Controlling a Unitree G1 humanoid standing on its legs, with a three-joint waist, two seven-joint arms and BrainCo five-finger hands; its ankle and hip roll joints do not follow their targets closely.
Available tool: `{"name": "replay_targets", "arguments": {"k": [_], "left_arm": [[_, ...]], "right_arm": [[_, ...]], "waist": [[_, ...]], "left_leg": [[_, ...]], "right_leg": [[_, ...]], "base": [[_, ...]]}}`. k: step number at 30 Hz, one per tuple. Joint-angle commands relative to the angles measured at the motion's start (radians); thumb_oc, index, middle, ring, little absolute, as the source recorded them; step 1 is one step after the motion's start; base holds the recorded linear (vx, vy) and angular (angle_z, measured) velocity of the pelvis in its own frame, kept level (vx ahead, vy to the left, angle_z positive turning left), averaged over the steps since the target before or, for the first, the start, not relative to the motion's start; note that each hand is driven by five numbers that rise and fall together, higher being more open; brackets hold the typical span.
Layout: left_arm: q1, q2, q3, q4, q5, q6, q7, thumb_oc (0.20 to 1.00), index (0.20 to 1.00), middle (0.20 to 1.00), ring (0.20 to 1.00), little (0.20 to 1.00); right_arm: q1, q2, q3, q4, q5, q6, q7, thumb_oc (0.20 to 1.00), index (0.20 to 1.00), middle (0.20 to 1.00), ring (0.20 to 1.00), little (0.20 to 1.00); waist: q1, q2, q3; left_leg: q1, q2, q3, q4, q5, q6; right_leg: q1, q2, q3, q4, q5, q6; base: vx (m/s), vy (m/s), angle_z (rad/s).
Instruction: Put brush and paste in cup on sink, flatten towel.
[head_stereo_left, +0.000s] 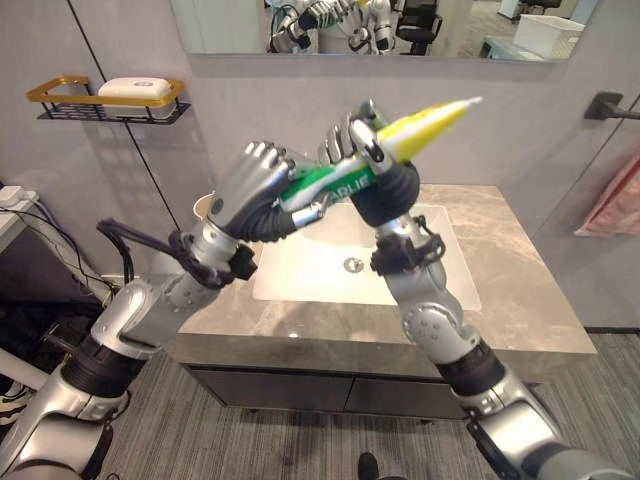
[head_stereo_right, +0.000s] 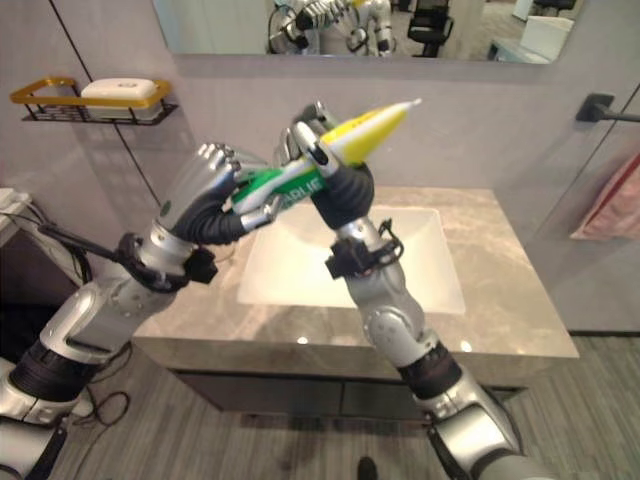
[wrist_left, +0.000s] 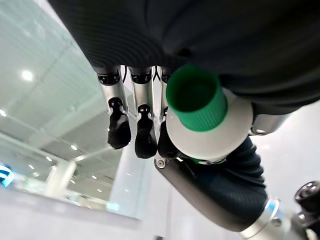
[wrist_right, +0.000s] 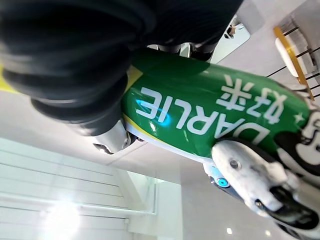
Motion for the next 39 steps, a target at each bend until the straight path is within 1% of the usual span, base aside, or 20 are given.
{"name": "replay_targets", "arguments": {"k": [1,4,5,6,7,10,12,15,19,21,22,24,25,26,27,29,31,33,35,39], "left_arm": [[-0.048,0.008,0.088,0.056,-0.09,0.049,0.029,0.244,0.244,0.244,0.244,0.244],[0.01,0.003,0.12,0.042,-0.097,0.055,0.025,0.511,0.511,0.511,0.511,0.511],[0.033,-0.001,0.132,0.035,-0.098,0.056,0.028,0.567,0.567,0.567,0.567,0.567],[0.076,-0.004,0.159,0.02,-0.095,0.06,0.038,0.79,0.79,0.79,0.79,0.79],[0.08,-0.004,0.163,0.017,-0.094,0.061,0.037,1.0,1.0,1.0,1.0,1.0],[0.199,-0.014,0.254,-0.05,-0.094,0.062,0.065,1.0,1.0,1.0,1.0,1.0],[0.312,-0.021,0.347,-0.106,-0.143,0.059,0.065,1.0,1.0,1.0,1.0,1.0],[0.396,-0.043,0.415,-0.152,-0.2,0.047,0.085,1.0,1.0,1.0,1.0,1.0],[0.554,-0.086,0.576,-0.149,-0.269,0.047,0.141,1.0,1.0,1.0,1.0,1.0],[0.578,-0.099,0.596,-0.146,-0.279,0.048,0.151,1.0,1.0,1.0,1.0,1.0],[0.632,-0.138,0.632,-0.119,-0.308,0.058,0.164,1.0,1.0,1.0,1.0,1.0],[0.66,-0.178,0.628,-0.089,-0.386,0.055,0.149,1.0,1.0,1.0,1.0,1.0],[0.673,-0.229,0.585,-0.097,-0.547,0.023,0.089,1.0,1.0,1.0,1.0,1.0],[0.692,-0.267,0.559,-0.095,-0.678,0.018,0.033,1.0,1.0,1.0,1.0,1.0],[0.703,-0.291,0.536,-0.088,-0.752,0.023,0.005,1.0,1.0,1.0,1.0,1.0],[0.746,-0.313,0.458,-0.055,-0.857,0.064,-0.077,1.0,1.0,1.0,1.0,1.0],[0.767,-0.315,0.439,-0.055,-0.891,0.083,-0.109,1.0,1.0,1.0,1.0,1.0],[0.832,-0.288,0.377,0.046,-0.933,0.13,-0.173,1.0,1.0,1.0,1.0,1.0],[0.872,-0.262,0.359,0.113,-0.952,0.162,-0.197,1.0,1.0,1.0,1.0,1.0],[0.899,-0.229,0.344,0.224,-0.968,0.193,-0.209,1.0,1.0,1.0,1.0,1.0]], "right_arm": [[-0.065,0.032,-0.144,-0.03,0.022,-0.09,-0.033,0.2,0.2,0.2,0.2,0.2],[-0.058,0.021,-0.139,-0.018,0.015,-0.082,-0.05,0.2,0.2,0.2,0.2,0.2],[-0.061,0.021,-0.137,-0.008,0.01,-0.078,-0.057,0.2,0.2,0.2,0.2,0.2],[-0.066,0.017,-0.135,0.005,0.004,-0.075,-0.067,0.2,0.2,0.2,0.2,0.2],[-0.066,0.017,-0.133,0.005,0.004,-0.075,-0.068,0.2,0.2,0.2,0.2,0.2],[-0.071,-0.009,-0.144,0.021,-0.035,-0.069,-0.104,0.2,0.2,0.2,0.2,0.2],[-0.062,-0.046,-0.164,0.01,-0.117,-0.065,-0.164,0.2,0.2,0.2,0.2,0.2],[-0.055,-0.064,-0.174,-0.012,-0.139,-0.049,-0.181,0.2,0.2,0.2,0.2,0.2],[-0.126,-0.112,-0.209,0.008,-0.201,-0.046,-0.211,0.2,0.2,0.2,0.2,0.2],[-0.134,-0.123,-0.216,0.013,-0.216,-0.047,-0.226,0.2,0.2,0.2,0.2,0.2],[-0.145,-0.15,-0.239,0.02,-0.245,-0.042,-0.255,0.2,0.2,0.2,0.2,0.2],[-0.154,-0.176,-0.242,0.023,-0.269,-0.033,-0.27,0.2,0.2,0.2,0.2,0.2],[-0.166,-0.184,-0.245,0.027,-0.283,-0.016,-0.282,0.2,0.2,0.2,0.2,0.2],[-0.174,-0.183,-0.239,0.036,-0.277,-0.009,-0.278,0.2,0.2,0.2,0.2,0.2],[-0.18,-0.18,-0.231,0.052,-0.273,-0.005,-0.281,0.2,0.2,0.2,0.2,0.2],[-0.237,-0.219,-0.201,0.093,-0.31,0.033,-0.28,0.2,0.2,0.2,0.2,0.2],[-0.262,-0.229,-0.195,0.111,-0.313,0.038,-0.277,0.2,0.2,0.2,0.2,0.2],[-0.364,-0.259,-0.172,0.185,-0.348,0.043,-0.294,0.2,0.2,0.2,0.2,0.2],[-0.431,-0.269,-0.151,0.227,-0.367,0.046,-0.304,0.2,0.2,0.2,0.2,0.2],[-0.526,-0.293,-0.118,0.286,-0.42,0.051,-0.324,0.2,0.2,0.2,0.2,0.2]], "waist": [[0.002,-0.017,-0.003],[0.008,-0.017,-0.002],[0.014,-0.018,-0.002],[0.026,-0.021,0.002],[0.023,-0.02,0.001],[0.057,-0.027,0.01],[0.072,-0.028,0.015],[0.086,-0.029,0.019],[0.146,-0.033,0.03],[0.151,-0.034,0.033],[0.177,-0.036,0.038],[0.19,-0.036,0.044],[0.196,-0.034,0.051],[0.201,-0.034,0.052],[0.205,-0.036,0.054],[0.216,-0.037,0.055],[0.222,-0.035,0.056],[0.246,-0.033,0.063],[0.265,-0.028,0.07],[0.286,-0.023,0.079]], "left_leg": [[0.068,-0.025,-0.036,0.007,-0.066,0.005],[0.071,-0.021,-0.04,0.007,-0.066,0.003],[0.07,-0.021,-0.043,0.007,-0.065,0.002],[0.069,-0.02,-0.047,0.007,-0.063,0.002],[0.068,-0.02,-0.048,0.007,-0.063,0.002],[0.058,-0.017,-0.074,0.007,-0.056,-0.001],[0.05,-0.018,-0.088,0.007,-0.051,-0.002],[0.043,-0.019,-0.102,0.007,-0.047,-0.002],[0.031,-0.021,-0.137,0.007,-0.04,-0.001],[0.029,-0.022,-0.143,0.007,-0.038,0.0],[0.022,-0.025,-0.161,0.009,-0.036,0.0],[0.013,-0.03,-0.179,0.012,-0.032,0.001],[0.01,-0.032,-0.191,0.016,-0.034,0.002],[0.001,-0.037,-0.202,0.015,-0.026,0.005],[-0.001,-0.038,-0.205,0.015,-0.025,0.006],[-0.006,-0.04,-0.215,0.012,-0.023,0.008],[-0.008,-0.04,-0.22,0.012,-0.021,0.009],[-0.015,-0.043,-0.236,0.011,-0.016,0.011],[-0.024,-0.046,-0.248,0.009,-0.011,0.013],[-0.045,-0.05,-0.269,0.007,0.003,0.013]], "right_leg": [[0.082,-0.034,-0.035,0.004,-0.091,0.05],[0.088,-0.033,-0.04,0.004,-0.096,0.047],[0.09,-0.033,-0.046,0.004,-0.098,0.046],[0.093,-0.034,-0.052,0.004,-0.101,0.045],[0.094,-0.034,-0.053,0.004,-0.101,0.045],[0.101,-0.036,-0.073,0.004,-0.11,0.039],[0.105,-0.038,-0.086,0.004,-0.113,0.037],[0.108,-0.041,-0.098,0.004,-0.114,0.035],[0.119,-0.048,-0.13,0.004,-0.121,0.033],[0.121,-0.05,-0.139,0.004,-0.122,0.033],[0.129,-0.056,-0.156,0.004,-0.126,0.031],[0.137,-0.062,-0.173,0.004,-0.127,0.031],[0.143,-0.064,-0.185,0.004,-0.13,0.031],[0.139,-0.07,-0.194,0.004,-0.124,0.03],[0.14,-0.071,-0.198,0.004,-0.124,0.029],[0.142,-0.074,-0.208,0.004,-0.123,0.029],[0.143,-0.075,-0.213,0.004,-0.122,0.029],[0.143,-0.078,-0.227,0.004,-0.118,0.033],[0.14,-0.082,-0.236,0.004,-0.114,0.037],[0.129,-0.088,-0.253,0.004,-0.106,0.042]], "base": [[0.01,-0.048,-0.04],[0.01,-0.021,0.01],[0.0,-0.031,0.05],[0.0,-0.024,0.07],[-0.01,-0.023,0.1],[0.0,-0.036,0.15],[0.0,-0.024,0.32],[0.0,-0.012,0.26],[0.01,-0.024,0.21],[0.0,-0.012,0.38],[0.0,-0.015,0.28],[-0.01,-0.014,0.33],[-0.03,0.0,0.52],[-0.03,0.008,0.51],[-0.03,0.011,0.49],[-0.02,0.007,0.37],[-0.01,0.004,0.2],[-0.04,0.01,0.01],[-0.04,0.018,0.04],[-0.03,0.024,0.17]]}}
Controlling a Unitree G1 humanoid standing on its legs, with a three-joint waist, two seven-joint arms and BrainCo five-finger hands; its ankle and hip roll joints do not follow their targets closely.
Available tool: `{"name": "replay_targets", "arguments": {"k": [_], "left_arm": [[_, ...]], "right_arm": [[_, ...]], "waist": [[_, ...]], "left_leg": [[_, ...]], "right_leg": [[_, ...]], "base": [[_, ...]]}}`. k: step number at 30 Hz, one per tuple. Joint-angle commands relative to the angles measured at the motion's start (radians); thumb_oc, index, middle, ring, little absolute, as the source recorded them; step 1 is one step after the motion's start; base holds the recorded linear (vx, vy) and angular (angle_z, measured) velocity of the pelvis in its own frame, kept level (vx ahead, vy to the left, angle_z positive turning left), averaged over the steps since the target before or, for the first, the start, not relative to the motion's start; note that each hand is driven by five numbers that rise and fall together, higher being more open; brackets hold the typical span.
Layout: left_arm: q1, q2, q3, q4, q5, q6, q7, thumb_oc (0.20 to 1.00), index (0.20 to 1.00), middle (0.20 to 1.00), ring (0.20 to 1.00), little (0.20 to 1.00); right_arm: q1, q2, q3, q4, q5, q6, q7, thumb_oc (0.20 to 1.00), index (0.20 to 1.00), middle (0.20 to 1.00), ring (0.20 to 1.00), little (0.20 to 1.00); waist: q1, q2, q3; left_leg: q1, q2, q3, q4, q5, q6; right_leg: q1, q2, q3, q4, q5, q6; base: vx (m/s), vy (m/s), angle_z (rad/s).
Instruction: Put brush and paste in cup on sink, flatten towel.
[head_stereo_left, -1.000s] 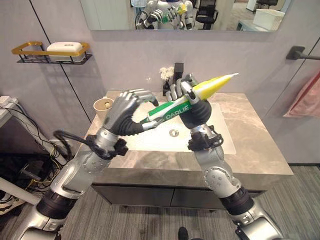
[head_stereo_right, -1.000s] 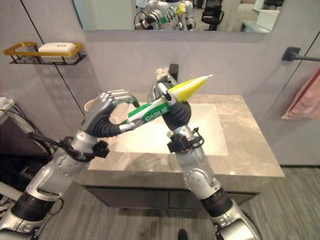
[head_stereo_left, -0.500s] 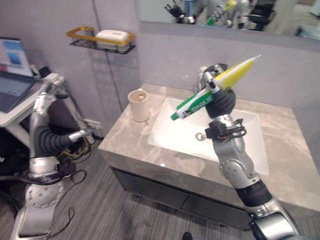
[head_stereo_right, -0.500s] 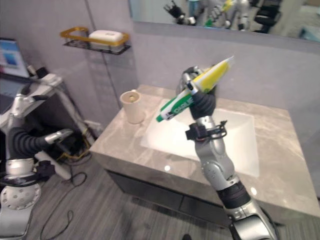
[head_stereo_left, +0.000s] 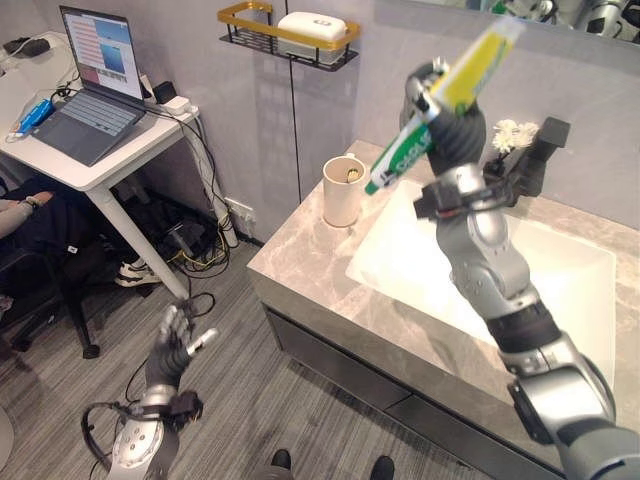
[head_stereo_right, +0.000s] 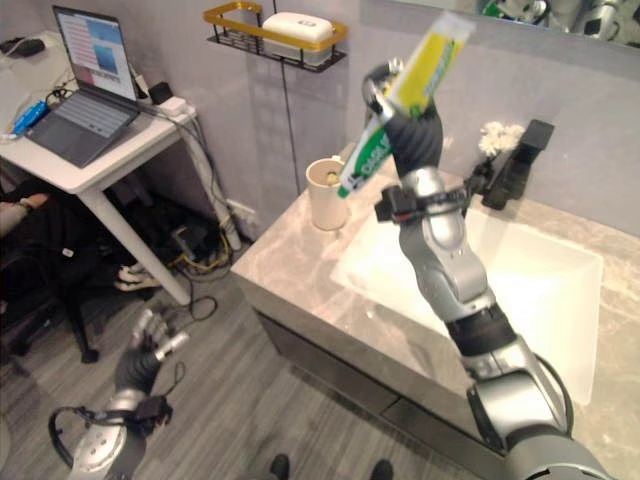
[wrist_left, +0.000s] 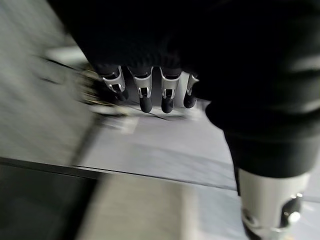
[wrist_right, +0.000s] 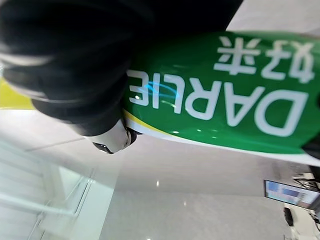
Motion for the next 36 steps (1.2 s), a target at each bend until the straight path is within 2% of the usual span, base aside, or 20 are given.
{"name": "replay_targets", "arguments": {"k": [1,4,10,17,20,36], "left_arm": [[0.013,0.102,0.017,-0.073,-0.027,-0.012,-0.021,1.0,1.0,1.0,1.0,1.0],[0.027,0.12,-0.02,-0.014,-0.077,0.021,-0.051,1.0,1.0,1.0,1.0,1.0],[0.029,0.161,-0.058,-0.017,-0.068,0.028,-0.074,1.0,1.0,1.0,1.0,1.0],[0.029,0.18,-0.066,-0.042,-0.055,0.02,-0.077,1.0,1.0,1.0,1.0,1.0],[0.027,0.196,-0.073,-0.062,-0.055,0.019,-0.064,1.0,1.0,1.0,1.0,1.0],[0.029,0.221,-0.072,-0.119,-0.029,-0.004,-0.058,1.0,1.0,1.0,1.0,1.0]], "right_arm": [[-0.148,-0.033,0.005,-0.004,-0.052,-0.049,-0.02,0.2,0.2,0.2,0.2,0.2],[-0.213,-0.071,0.013,0.013,-0.083,-0.053,-0.039,0.2,0.2,0.2,0.2,0.2],[-0.283,-0.107,0.02,0.073,-0.122,-0.064,-0.073,0.2,0.2,0.2,0.2,0.2],[-0.307,-0.107,0.015,0.115,-0.139,-0.072,-0.095,0.2,0.2,0.2,0.2,0.2],[-0.308,-0.087,-0.017,0.132,-0.172,-0.067,-0.14,0.2,0.2,0.2,0.2,0.2],[-0.325,-0.058,-0.024,0.18,-0.205,-0.073,-0.156,0.2,0.2,0.2,0.2,0.2]], "waist": [[0.032,-0.054,-0.02],[0.039,-0.051,-0.013],[0.042,-0.054,-0.009],[0.05,-0.056,-0.009],[0.061,-0.053,-0.006],[0.075,-0.048,-0.011]], "left_leg": [[0.049,-0.048,0.006,0.007,-0.038,0.023],[0.016,-0.05,-0.03,0.007,-0.024,0.02],[-0.031,-0.05,-0.069,0.007,-0.013,0.019],[-0.038,-0.052,-0.072,0.007,-0.011,0.02],[-0.055,-0.054,-0.085,0.007,-0.006,0.016],[-0.048,-0.065,-0.078,0.007,-0.019,0.025]], "right_leg": [[0.065,-0.055,0.018,0.009,-0.047,0.041],[0.053,-0.062,-0.008,0.009,-0.043,0.044],[0.027,-0.065,-0.034,0.009,-0.039,0.045],[0.023,-0.064,-0.035,0.009,-0.043,0.047],[0.017,-0.067,-0.043,0.009,-0.05,0.048],[0.016,-0.065,-0.014,0.009,-0.064,0.055]], "base": [[-0.04,0.017,0.16],[-0.03,0.023,0.3],[0.0,0.008,0.25],[0.04,0.005,0.02],[0.1,-0.005,0.01],[0.04,0.001,0.02]]}}
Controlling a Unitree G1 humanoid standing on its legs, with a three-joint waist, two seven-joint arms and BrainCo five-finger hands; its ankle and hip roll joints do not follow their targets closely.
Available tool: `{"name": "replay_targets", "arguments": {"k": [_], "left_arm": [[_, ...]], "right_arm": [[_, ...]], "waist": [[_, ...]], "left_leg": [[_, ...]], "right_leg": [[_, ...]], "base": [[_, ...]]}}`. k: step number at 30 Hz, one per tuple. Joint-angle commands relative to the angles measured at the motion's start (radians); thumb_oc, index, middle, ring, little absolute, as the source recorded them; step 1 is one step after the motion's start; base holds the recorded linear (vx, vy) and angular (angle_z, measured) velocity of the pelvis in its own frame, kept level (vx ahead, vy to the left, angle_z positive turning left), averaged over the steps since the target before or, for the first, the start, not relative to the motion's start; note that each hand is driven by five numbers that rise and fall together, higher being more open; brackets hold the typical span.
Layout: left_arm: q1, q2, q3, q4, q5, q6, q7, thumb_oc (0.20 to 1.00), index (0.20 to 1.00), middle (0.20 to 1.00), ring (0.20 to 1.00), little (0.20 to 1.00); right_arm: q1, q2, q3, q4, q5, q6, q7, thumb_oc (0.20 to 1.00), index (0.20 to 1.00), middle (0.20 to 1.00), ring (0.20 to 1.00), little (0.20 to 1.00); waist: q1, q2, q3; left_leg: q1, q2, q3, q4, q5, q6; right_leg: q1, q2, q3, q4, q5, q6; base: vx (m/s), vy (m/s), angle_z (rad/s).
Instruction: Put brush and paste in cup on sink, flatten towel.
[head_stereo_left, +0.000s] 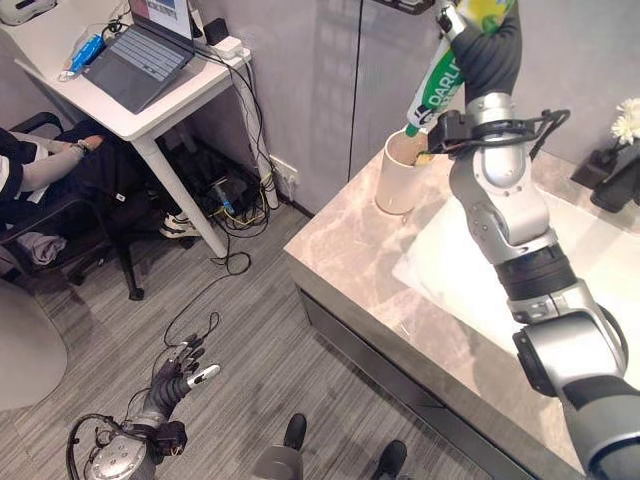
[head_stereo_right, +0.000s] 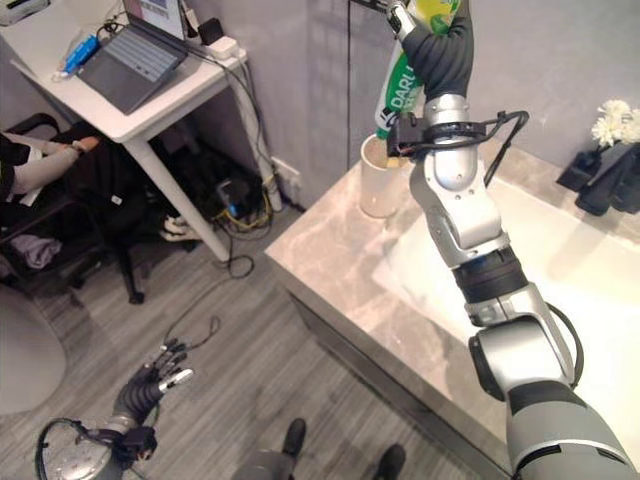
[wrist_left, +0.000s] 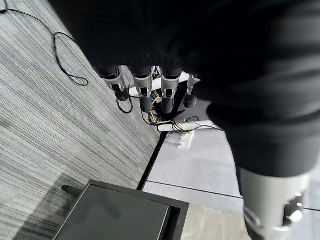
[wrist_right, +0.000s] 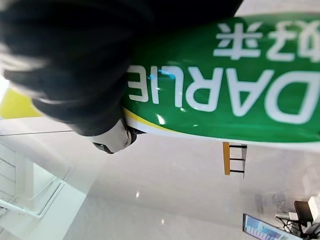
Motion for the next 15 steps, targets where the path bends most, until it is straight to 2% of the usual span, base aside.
{"name": "replay_targets", "arguments": {"k": [1,15], "left_arm": [[0.011,0.07,-0.011,-0.08,0.008,-0.061,0.009,1.0,1.0,1.0,1.0,1.0],[0.007,0.064,-0.014,-0.102,0.01,-0.061,0.021,1.0,1.0,1.0,1.0,1.0]], "right_arm": [[-0.176,-0.034,-0.006,0.001,-0.027,-0.072,-0.003,0.2,0.2,0.2,0.2,0.2],[-0.182,-0.007,0.009,0.058,-0.038,-0.06,-0.002,0.2,0.2,0.2,0.2,0.2]], "waist": [[0.025,-0.053,-0.029],[0.027,-0.058,-0.015]], "left_leg": [[0.071,-0.04,0.021,0.006,-0.037,0.02],[0.07,-0.042,0.015,0.006,-0.035,0.016]], "right_leg": [[0.077,-0.045,0.074,0.009,-0.045,0.043],[0.085,-0.045,0.062,0.009,-0.044,0.043]], "base": [[0.0,0.0,0.0],[0.0,-0.001,0.01]]}}
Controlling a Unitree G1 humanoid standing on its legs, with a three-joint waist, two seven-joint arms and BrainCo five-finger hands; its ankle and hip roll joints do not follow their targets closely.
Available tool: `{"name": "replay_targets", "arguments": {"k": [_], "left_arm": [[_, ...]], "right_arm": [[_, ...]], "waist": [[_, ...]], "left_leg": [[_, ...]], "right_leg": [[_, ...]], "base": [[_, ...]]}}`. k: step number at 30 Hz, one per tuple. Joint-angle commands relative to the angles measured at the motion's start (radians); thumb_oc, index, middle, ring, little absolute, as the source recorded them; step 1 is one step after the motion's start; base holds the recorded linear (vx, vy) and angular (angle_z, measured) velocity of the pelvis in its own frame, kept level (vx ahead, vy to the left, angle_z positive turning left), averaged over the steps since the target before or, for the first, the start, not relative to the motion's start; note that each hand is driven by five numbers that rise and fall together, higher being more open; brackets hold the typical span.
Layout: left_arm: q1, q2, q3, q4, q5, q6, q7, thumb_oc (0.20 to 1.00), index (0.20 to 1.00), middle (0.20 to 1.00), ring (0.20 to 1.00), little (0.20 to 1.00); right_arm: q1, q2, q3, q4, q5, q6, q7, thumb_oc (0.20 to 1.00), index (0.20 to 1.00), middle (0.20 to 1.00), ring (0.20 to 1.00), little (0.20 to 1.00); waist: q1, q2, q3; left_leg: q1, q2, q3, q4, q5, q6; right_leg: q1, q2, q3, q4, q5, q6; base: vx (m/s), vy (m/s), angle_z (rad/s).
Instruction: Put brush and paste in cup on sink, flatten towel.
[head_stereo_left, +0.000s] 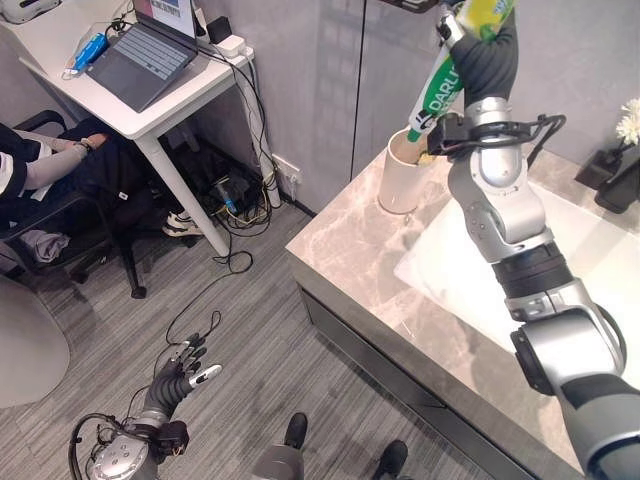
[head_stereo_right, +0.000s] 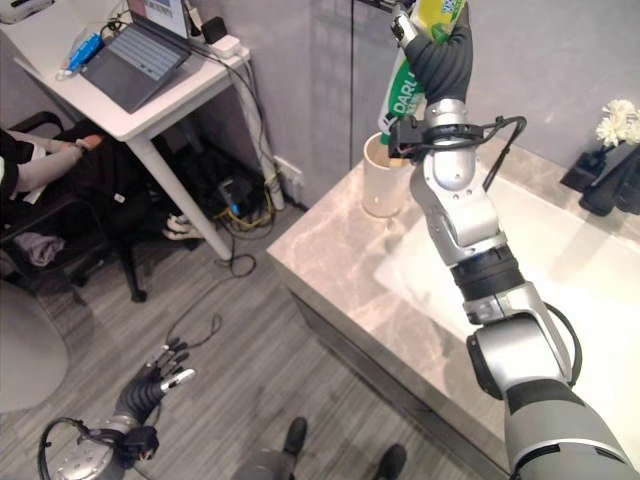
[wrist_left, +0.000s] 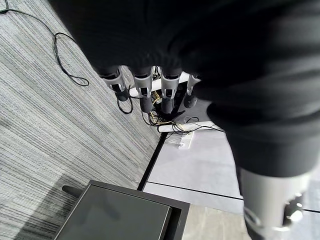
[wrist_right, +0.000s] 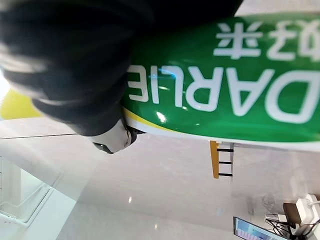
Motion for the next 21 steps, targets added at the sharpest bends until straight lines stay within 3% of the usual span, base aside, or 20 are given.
{"name": "replay_targets", "arguments": {"k": [1,21], "left_arm": [[0.006,0.063,-0.012,-0.092,0.004,-0.062,0.008,1.0,1.0,1.0,1.0,1.0],[0.007,0.062,-0.027,-0.094,0.004,-0.061,0.006,1.0,1.0,1.0,1.0,1.0]], "right_arm": [[-0.17,-0.027,0.005,0.004,-0.048,-0.061,-0.005,0.2,0.2,0.2,0.2,0.2],[-0.133,-0.007,-0.002,0.075,-0.027,-0.051,0.001,0.2,0.2,0.2,0.2,0.2]], "waist": [[0.025,-0.059,-0.015],[0.032,-0.058,0.003]], "left_leg": [[0.071,-0.041,0.021,0.006,-0.034,0.015],[0.054,-0.039,0.019,0.006,-0.03,0.014]], "right_leg": [[0.083,-0.046,0.068,0.001,-0.043,0.043],[0.064,-0.046,0.07,0.001,-0.038,0.045]], "base": [[0.0,0.0,0.0],[0.0,0.0,0.03]]}}
